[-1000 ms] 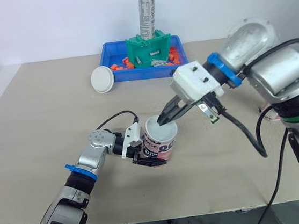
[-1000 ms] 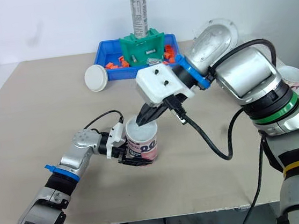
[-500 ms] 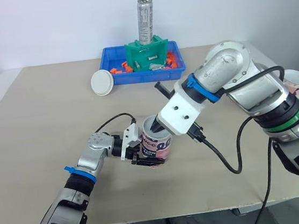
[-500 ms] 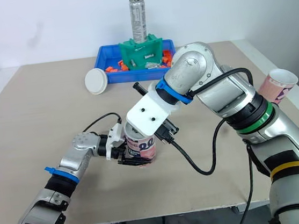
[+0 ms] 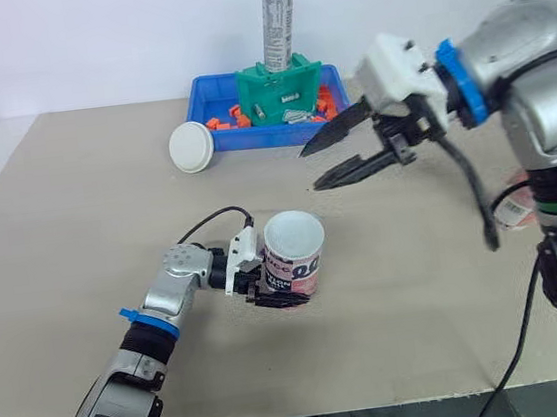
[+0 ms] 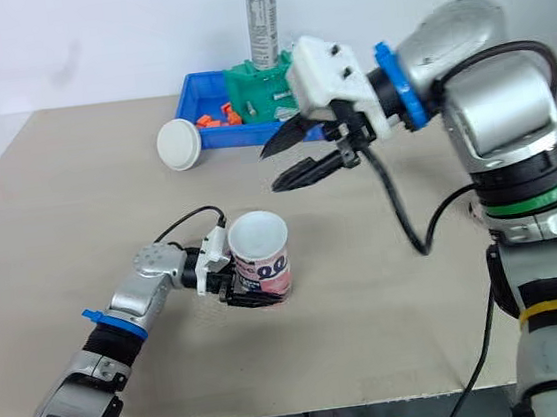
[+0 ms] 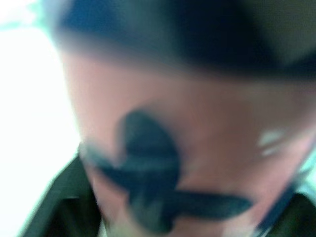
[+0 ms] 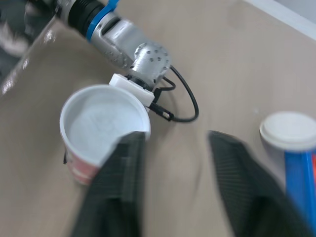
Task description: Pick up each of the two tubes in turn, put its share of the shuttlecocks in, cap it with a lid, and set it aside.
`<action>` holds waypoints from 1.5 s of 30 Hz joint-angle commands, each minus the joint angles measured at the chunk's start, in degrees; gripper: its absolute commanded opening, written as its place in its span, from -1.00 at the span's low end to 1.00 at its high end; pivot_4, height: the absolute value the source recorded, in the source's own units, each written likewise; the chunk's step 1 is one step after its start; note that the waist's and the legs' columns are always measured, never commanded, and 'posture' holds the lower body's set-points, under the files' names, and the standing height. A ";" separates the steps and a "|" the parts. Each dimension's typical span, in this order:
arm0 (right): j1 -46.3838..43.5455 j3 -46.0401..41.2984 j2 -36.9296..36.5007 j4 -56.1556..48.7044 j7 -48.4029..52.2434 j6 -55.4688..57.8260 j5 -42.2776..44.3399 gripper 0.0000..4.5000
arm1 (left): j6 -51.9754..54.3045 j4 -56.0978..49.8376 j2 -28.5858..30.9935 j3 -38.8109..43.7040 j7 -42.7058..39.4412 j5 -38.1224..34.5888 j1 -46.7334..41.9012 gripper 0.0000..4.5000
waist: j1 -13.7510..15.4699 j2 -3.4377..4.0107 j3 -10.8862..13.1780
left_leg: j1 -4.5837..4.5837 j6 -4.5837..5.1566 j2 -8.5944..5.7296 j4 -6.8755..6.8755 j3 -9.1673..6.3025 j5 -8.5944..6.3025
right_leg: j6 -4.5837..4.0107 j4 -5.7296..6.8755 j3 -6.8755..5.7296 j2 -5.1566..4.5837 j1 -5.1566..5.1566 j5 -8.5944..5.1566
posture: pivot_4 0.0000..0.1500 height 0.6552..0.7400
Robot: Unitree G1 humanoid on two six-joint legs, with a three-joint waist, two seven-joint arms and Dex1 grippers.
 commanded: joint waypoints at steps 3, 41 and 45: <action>7.88 -8.81 -5.19 -8.46 -5.73 7.38 4.40 0.98 | -1.19 -1.40 0.39 2.31 -1.84 -1.39 -0.11 1.00 | 0.23 0.20 0.12 | -0.16 0.00 -0.02 0.03 -0.04 -0.01 | 0.04 -0.01 -0.03 -0.02 -0.09 -0.04 | 1.00 0.23; 44.88 -2.47 10.80 -19.87 -28.44 -5.89 1.25 0.98 | 36.26 -42.32 29.83 31.05 5.97 -33.99 12.18 1.00 | 0.19 0.05 0.40 | -0.16 -0.12 0.03 0.26 0.02 0.04 | -0.04 -0.07 -0.07 -0.06 0.04 0.00 | 1.00 0.23; 43.80 -1.39 12.65 -18.64 -28.47 -5.93 1.57 0.98 | 35.75 -42.88 29.54 31.17 6.85 -34.32 13.06 1.00 | 0.20 0.04 0.41 | -0.19 -0.12 0.03 0.23 0.01 0.04 | 0.15 -0.07 -0.08 -0.06 0.02 0.09 | 1.00 0.23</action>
